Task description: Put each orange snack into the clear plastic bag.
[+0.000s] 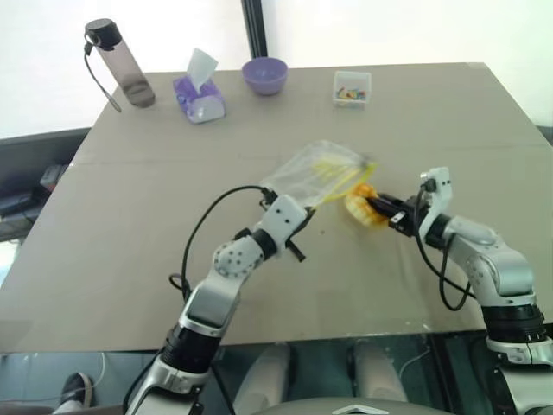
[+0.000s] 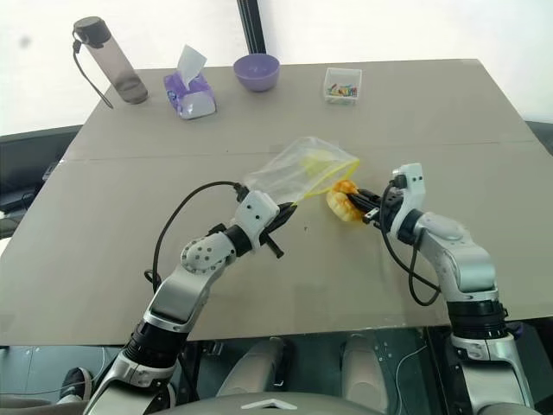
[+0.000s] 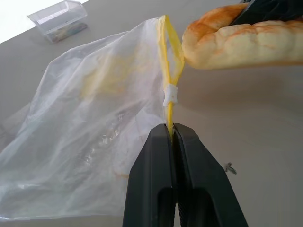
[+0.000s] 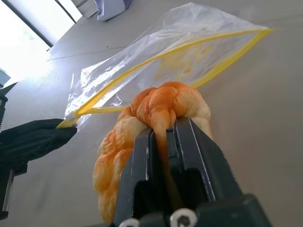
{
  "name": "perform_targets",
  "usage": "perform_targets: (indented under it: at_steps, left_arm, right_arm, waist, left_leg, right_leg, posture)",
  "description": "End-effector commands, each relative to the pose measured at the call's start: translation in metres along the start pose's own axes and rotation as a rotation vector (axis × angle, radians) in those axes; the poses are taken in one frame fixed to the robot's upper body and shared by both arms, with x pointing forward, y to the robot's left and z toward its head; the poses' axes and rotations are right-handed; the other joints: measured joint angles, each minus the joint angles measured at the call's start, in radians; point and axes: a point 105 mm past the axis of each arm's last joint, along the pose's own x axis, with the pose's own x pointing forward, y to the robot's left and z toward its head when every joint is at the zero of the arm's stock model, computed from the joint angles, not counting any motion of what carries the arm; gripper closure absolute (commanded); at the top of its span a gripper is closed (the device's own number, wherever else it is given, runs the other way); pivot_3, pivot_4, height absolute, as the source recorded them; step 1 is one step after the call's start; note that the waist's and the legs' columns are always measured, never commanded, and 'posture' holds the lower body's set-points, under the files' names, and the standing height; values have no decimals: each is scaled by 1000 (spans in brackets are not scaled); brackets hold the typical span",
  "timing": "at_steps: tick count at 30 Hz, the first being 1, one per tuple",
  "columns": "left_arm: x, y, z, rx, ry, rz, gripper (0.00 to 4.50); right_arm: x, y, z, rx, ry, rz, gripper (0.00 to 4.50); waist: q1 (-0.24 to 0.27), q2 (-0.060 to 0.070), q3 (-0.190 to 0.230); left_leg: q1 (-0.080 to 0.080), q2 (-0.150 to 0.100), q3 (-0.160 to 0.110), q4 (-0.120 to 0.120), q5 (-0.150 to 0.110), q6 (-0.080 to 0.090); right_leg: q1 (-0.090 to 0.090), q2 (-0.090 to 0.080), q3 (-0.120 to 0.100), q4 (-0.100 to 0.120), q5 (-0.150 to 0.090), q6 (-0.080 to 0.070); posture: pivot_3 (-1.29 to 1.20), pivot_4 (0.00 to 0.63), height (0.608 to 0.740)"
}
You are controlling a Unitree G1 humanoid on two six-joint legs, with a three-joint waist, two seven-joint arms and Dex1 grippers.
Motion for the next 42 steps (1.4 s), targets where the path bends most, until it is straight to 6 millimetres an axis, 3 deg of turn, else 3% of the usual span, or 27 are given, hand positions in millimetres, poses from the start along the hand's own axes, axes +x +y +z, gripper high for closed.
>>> perform_targets:
  at_steps: [1, 21, 33, 42]
  left_arm:
    - [-2, -8, 9, 47, -36, -34, 4500]
    - [-2, -1, 6, 53, -32, -16, 4500]
    - [2, -1, 12, 50, -54, -7, 4500]
    - [3, -25, 18, 71, -90, -140, 4500]
  right_arm:
    - [0, 1, 14, -37, -46, 13, 4418]
    - [-8, -24, 22, 38, -89, -93, 4418]
    - [13, -3, -2, 164, -52, -43, 4418]
    - [27, 13, 18, 57, -71, 76, 4418]
  waist:
    - [1, 0, 0]
    - [5, 0, 0]
    - [6, 0, 0]
    - [2, 0, 0]
  left_leg:
    - [0, 0, 0, 0, 0, 0]
    - [0, 0, 0, 0, 0, 0]
    - [0, 0, 0, 0, 0, 0]
    - [0, 0, 0, 0, 0, 0]
  right_leg:
    - [0, 0, 0, 0, 0, 0]
    - [0, 0, 0, 0, 0, 0]
    - [0, 0, 0, 0, 0, 0]
    - [0, 0, 0, 0, 0, 0]
  posture:
    - [0, 150, 740]
    - [0, 150, 740]
    - [0, 150, 740]
    - [0, 150, 740]
